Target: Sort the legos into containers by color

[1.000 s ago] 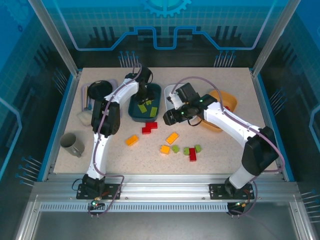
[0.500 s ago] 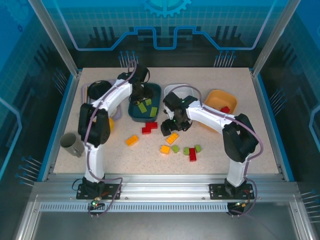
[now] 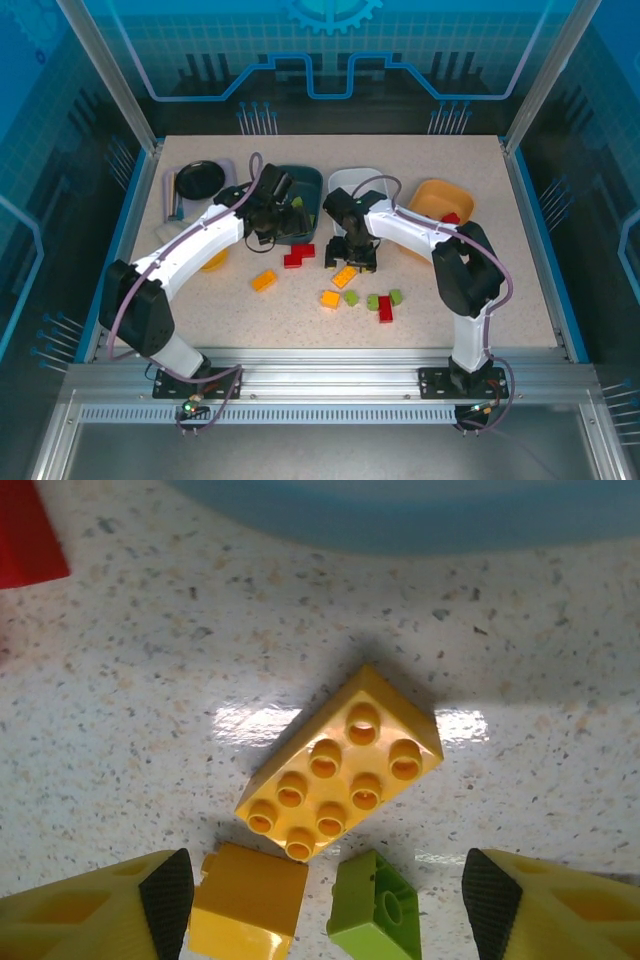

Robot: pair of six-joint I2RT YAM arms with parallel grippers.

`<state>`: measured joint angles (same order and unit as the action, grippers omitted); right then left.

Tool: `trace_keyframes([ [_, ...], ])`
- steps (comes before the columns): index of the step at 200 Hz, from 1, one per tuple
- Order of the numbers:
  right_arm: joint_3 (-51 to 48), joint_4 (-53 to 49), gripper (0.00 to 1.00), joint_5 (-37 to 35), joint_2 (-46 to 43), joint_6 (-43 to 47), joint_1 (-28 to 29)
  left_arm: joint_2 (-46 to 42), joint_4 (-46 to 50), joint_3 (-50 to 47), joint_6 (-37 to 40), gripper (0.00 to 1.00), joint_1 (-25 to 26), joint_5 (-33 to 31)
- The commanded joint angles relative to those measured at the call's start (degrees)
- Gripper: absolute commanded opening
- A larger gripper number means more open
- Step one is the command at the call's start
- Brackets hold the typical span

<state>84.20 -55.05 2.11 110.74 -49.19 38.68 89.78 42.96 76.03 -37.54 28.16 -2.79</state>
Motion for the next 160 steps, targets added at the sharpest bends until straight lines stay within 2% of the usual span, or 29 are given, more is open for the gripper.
trace_keyframes([
  [1, -2.55, 2.14, 0.73, 0.66, 0.21, -9.04, 0.78, -3.99, -0.52, -0.85, 0.03, 0.75, 0.49, -0.45],
  [52, -4.51, 7.33, 0.66, -1.48, 2.35, -13.88, 0.97, -7.48, 0.36, -3.06, 1.23, 0.75, 0.46, -0.07],
  [101, -4.39, 8.26, 0.58, -0.42, 5.78, -16.35, 1.01, -9.18, 0.99, -3.89, 2.11, 0.74, 0.41, -0.13],
  [135, -4.07, 8.17, 0.4, -2.28, 5.43, -16.52, 0.87, -9.62, 0.77, -4.2, 2.15, 0.73, 0.49, -0.37],
  [160, -2.49, 5.99, 0.29, -6.17, 2.56, -14.58, 0.86, -9.45, 0.21, -4.46, 1.76, 0.73, 0.47, -0.16],
])
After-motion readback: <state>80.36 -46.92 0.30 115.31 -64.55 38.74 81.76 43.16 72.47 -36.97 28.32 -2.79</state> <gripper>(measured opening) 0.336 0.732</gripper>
